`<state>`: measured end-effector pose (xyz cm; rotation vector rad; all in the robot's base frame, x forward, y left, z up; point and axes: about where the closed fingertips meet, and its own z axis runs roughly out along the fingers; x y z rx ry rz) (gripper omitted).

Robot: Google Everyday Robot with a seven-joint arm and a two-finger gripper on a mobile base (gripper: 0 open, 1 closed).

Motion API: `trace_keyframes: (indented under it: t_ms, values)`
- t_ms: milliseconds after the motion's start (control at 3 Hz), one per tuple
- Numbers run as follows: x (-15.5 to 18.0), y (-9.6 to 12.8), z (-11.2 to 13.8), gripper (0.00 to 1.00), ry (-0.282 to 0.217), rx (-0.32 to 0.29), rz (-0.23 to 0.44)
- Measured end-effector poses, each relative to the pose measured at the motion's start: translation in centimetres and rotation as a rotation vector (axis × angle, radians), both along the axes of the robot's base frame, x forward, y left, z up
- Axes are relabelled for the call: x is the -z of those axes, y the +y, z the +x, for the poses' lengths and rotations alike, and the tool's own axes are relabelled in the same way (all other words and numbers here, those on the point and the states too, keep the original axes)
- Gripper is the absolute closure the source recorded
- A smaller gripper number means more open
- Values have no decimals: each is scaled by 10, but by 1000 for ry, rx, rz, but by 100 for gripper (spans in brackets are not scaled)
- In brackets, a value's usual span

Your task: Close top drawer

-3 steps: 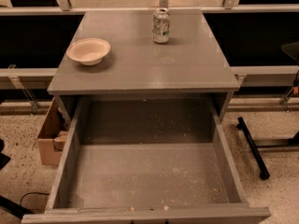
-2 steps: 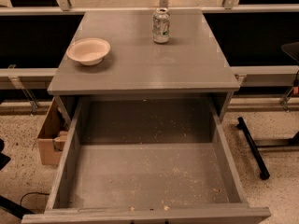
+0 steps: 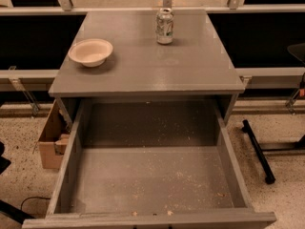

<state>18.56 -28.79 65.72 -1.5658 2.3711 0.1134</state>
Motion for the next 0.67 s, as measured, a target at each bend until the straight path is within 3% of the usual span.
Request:
trace_keyframes:
  t_ms: [667]
  values:
    - [94, 36, 6, 100, 3, -80, 155]
